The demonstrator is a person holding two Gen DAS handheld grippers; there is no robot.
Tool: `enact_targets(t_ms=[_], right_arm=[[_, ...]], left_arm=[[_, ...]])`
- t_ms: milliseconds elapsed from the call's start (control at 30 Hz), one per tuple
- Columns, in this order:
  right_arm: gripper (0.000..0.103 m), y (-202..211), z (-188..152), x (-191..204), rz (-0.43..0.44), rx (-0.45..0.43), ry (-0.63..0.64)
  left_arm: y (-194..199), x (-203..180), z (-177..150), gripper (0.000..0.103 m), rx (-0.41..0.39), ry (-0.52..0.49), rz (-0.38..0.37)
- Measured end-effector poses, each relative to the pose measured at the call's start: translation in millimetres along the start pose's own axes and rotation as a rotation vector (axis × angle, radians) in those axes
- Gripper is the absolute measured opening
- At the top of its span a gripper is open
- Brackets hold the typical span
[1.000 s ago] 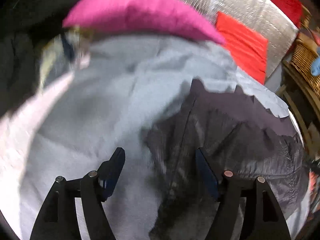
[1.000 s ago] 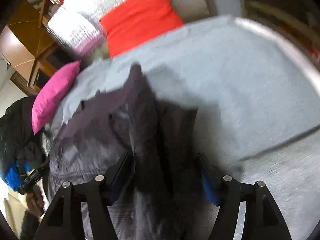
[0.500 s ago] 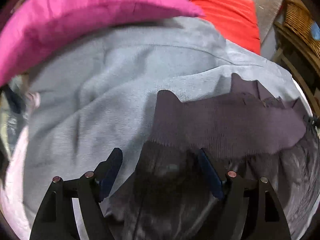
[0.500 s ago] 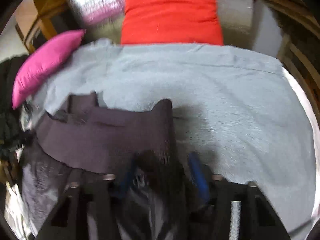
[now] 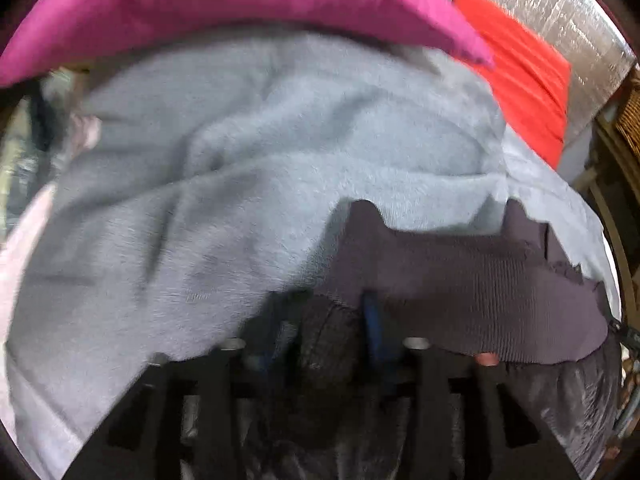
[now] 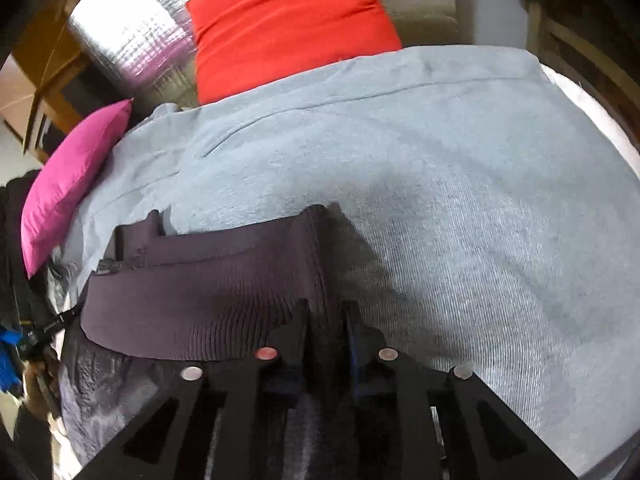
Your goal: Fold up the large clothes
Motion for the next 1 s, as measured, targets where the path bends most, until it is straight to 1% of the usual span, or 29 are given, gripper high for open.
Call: enact_targets(t_ms=[33,67,100,167,233,333,433,600,767,833,867,933,967,1000], right_arm=[[0.045,6,0,2,-0.006,-0.014,0.005],[0.072,13,-1,5,-0.015,-0.027,0.006],[0.078,24,-3,10,-0.011,-0.056,0.009],[0.078,45,-6,16,-0.006,-0.102,0.028],[0.078,70,-15,17,-0.003,-0.144,0.017],[0.078,101,-33,18,0.007,-0.183,0.0],[0.078,127,-59,20,0.024,-0.206,-0.013],[0.078,151,-106,14,0.044,-0.197,-0.055],[0.078,163,-135,6,0.058,-0.187,-0.091],[0.078,164,-141,3,0.061,-0.18,-0.101],[0.078,163,-145,0,0.063,-0.173,-0.105],[0.078,162,-151,-4,0.074,-0.159,-0.117],[0.078,161,-153,-7,0.083,-0.156,-0.127],[0.078,159,-154,-9,0.095,-0.153,-0.141]], left_arm=[[11,1,-1,0.064,-0.034,0.001,0.011],[20,2,-2,0.065,-0.056,-0.011,0.018],[34,4,-4,0.065,-0.083,-0.034,0.031],[56,8,-9,0.067,-0.132,-0.065,0.057],[77,15,-17,0.071,-0.165,-0.087,0.082],[105,28,-24,0.074,-0.206,-0.087,0.091],[125,40,-43,0.075,-0.216,-0.083,0.097],[146,52,-68,0.076,-0.219,-0.081,0.101],[157,56,-85,0.076,-0.223,-0.1,0.093],[155,57,-91,0.081,-0.215,-0.105,0.086],[153,58,-94,0.081,-0.212,-0.106,0.08],[144,62,-100,0.081,-0.194,-0.099,0.052],[138,66,-103,0.081,-0.177,-0.085,0.025],[130,71,-107,0.081,-0.155,-0.057,-0.024]])
Point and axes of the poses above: each gripper's, at about its wrist camera, not at the fingertips, and y roughly against the way its jaws point, x to its left, z to its top, the point moved 9 cm from there along -y, roughly the way its jaws point, and after that the axes turned 12 degrees about z, right-handed, at the moved point
